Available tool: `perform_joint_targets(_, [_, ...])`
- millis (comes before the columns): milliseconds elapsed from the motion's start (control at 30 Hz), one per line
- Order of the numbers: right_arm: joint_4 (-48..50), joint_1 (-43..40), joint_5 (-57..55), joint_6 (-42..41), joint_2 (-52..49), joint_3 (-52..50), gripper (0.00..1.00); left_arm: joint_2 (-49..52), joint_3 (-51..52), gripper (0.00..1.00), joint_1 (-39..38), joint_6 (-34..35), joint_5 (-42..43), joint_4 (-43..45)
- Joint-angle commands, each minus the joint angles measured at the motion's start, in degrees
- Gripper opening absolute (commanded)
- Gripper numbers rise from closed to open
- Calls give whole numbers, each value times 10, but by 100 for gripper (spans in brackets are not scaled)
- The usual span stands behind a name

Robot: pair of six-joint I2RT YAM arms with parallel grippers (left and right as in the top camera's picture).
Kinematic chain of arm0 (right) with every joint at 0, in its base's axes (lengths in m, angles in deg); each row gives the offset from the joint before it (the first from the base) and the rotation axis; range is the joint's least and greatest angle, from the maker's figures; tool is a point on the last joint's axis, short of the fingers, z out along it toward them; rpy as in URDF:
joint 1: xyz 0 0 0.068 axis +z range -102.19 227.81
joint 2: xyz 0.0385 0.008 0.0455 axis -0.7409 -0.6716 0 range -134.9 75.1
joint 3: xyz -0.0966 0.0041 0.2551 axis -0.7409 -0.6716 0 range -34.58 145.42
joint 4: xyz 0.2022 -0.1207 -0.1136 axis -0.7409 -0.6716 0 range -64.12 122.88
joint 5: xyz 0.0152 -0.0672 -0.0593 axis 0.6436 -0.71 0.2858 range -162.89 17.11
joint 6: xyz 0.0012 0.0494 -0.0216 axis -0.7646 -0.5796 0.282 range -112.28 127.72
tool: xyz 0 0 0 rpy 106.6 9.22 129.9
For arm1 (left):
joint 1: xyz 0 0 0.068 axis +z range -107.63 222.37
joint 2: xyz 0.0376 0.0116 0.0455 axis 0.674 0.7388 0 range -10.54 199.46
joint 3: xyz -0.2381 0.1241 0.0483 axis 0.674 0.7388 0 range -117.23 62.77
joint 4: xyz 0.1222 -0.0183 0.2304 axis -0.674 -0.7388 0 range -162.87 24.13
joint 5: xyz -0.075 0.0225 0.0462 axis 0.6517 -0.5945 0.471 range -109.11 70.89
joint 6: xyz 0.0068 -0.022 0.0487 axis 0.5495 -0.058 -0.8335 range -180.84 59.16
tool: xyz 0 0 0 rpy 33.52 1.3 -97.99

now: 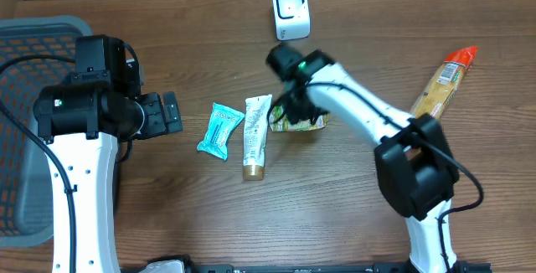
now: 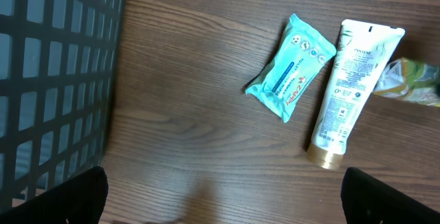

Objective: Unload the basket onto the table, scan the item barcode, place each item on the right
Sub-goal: 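Lower the right gripper and grasp the green pouch, then lift the green pouch and turn it with the right gripper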

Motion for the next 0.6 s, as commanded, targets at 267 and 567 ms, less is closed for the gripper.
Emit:
perform_joint_targets(267, [-16, -124, 265, 358, -8, 53, 90, 1, -7, 99, 3, -13, -3, -1])
perform_joint_targets(567, [-67, -130, 306, 493, -47, 33, 89, 1, -7, 100, 3, -13, -3, -1])
